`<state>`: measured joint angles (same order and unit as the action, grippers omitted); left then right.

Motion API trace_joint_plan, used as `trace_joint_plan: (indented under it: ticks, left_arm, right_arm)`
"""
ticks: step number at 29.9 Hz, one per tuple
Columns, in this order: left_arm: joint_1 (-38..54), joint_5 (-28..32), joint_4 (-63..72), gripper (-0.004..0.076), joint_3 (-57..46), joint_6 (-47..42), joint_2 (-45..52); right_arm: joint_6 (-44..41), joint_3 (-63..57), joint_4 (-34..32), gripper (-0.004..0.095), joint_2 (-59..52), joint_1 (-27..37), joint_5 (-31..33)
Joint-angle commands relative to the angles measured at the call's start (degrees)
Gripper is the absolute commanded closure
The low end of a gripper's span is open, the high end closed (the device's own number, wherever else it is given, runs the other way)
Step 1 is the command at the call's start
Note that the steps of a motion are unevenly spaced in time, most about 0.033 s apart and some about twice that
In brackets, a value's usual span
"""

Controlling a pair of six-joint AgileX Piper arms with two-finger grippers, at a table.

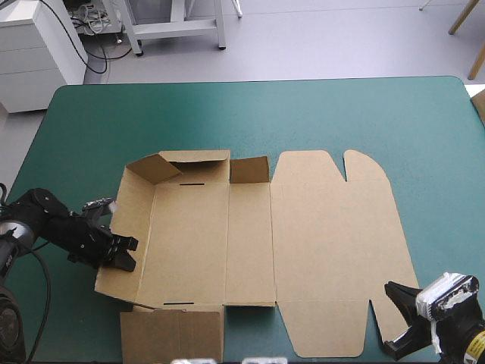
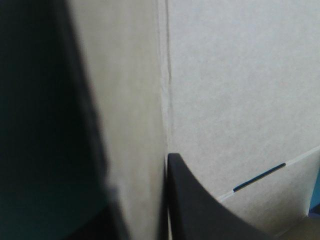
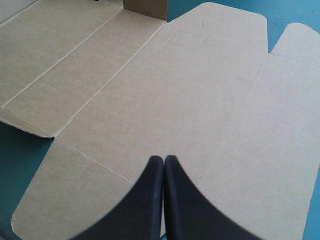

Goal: Fold the box

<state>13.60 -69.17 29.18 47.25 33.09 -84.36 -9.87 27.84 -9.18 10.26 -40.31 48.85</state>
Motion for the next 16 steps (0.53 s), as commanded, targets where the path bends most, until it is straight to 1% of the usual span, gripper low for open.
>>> trace_joint_plan:
  ticks: [1, 5, 8, 12, 16]
  left_arm:
    - [0.0, -3.4, 1.6, 0.0731, 1.9, 1.0, 1.6]
    - [0.0, -1.7, 0.8, 0.0731, 4.9, 1.0, 1.6]
    - [-2.3, 0.9, -2.6, 0.0731, 9.6, 0.9, 1.7]
    - [-8.4, 3.1, -10.0, 0.0731, 16.8, 0.1, 1.6]
    - [-16.9, 7.1, -19.4, 0.0731, 24.3, -0.6, 1.6]
  right_arm:
    - [0.6, 1.3, -0.9, 0.0928, 0.8, 0.3, -3.5]
    - [0.6, 1.3, -0.8, 0.0928, 0.8, 0.3, -3.5]
    - [0.6, 1.3, -0.8, 0.0928, 0.8, 0.3, -3.5]
    - [0.6, 1.3, -0.8, 0.0928, 0.8, 0.3, -3.5]
    - [0.6, 1.3, -0.8, 0.0928, 0.8, 0.3, -3.5]
